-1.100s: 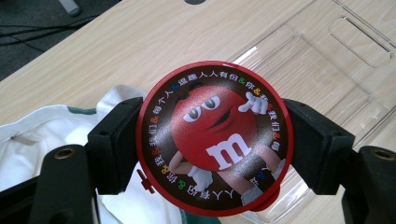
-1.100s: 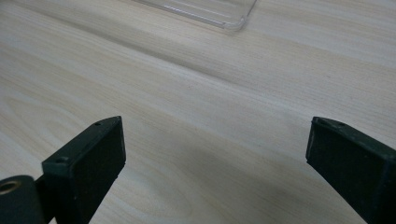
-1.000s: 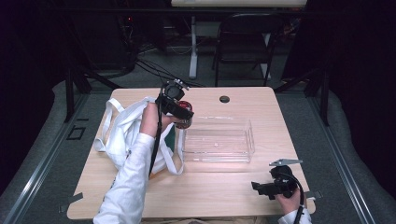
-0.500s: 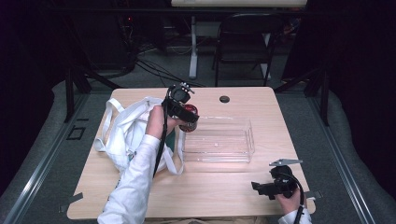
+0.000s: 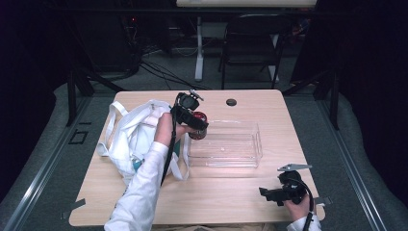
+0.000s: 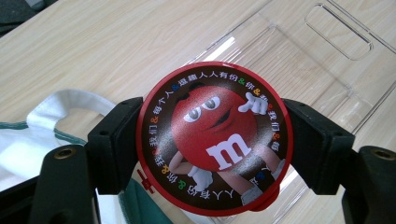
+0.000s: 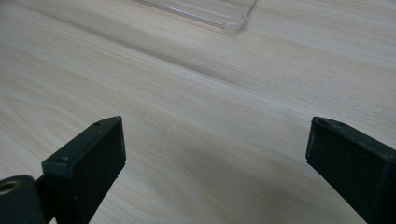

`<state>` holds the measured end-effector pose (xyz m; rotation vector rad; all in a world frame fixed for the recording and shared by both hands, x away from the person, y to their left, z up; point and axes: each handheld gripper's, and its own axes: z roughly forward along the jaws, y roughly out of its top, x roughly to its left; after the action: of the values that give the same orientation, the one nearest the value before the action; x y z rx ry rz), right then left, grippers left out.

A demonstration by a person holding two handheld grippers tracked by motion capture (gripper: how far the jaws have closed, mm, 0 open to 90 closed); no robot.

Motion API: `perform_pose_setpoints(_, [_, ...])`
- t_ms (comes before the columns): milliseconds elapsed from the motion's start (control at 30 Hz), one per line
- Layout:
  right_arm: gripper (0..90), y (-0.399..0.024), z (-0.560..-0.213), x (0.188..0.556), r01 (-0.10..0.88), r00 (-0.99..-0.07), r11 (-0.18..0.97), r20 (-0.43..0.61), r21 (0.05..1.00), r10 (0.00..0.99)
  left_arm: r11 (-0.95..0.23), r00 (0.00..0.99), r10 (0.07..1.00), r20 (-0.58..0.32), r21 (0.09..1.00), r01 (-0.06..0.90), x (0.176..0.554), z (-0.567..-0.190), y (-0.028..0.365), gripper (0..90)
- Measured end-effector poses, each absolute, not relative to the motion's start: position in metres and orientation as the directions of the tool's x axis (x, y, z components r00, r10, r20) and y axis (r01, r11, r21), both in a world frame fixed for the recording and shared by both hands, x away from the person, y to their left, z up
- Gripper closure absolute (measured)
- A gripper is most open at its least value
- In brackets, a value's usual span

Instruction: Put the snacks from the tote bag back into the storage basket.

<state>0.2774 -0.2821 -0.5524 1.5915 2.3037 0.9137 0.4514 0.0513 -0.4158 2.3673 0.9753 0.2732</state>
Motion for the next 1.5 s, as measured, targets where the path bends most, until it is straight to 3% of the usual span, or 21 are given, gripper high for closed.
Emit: perform_pose_setpoints(1500, [4.6, -0.282, -0.552, 0.279, 0.777, -0.417, 0.252, 0.172, 0.576, 0.893, -0.595, 0.732, 0.677, -0.072, 0.531, 0.603, 0.437, -0.466, 0.039, 26.1])
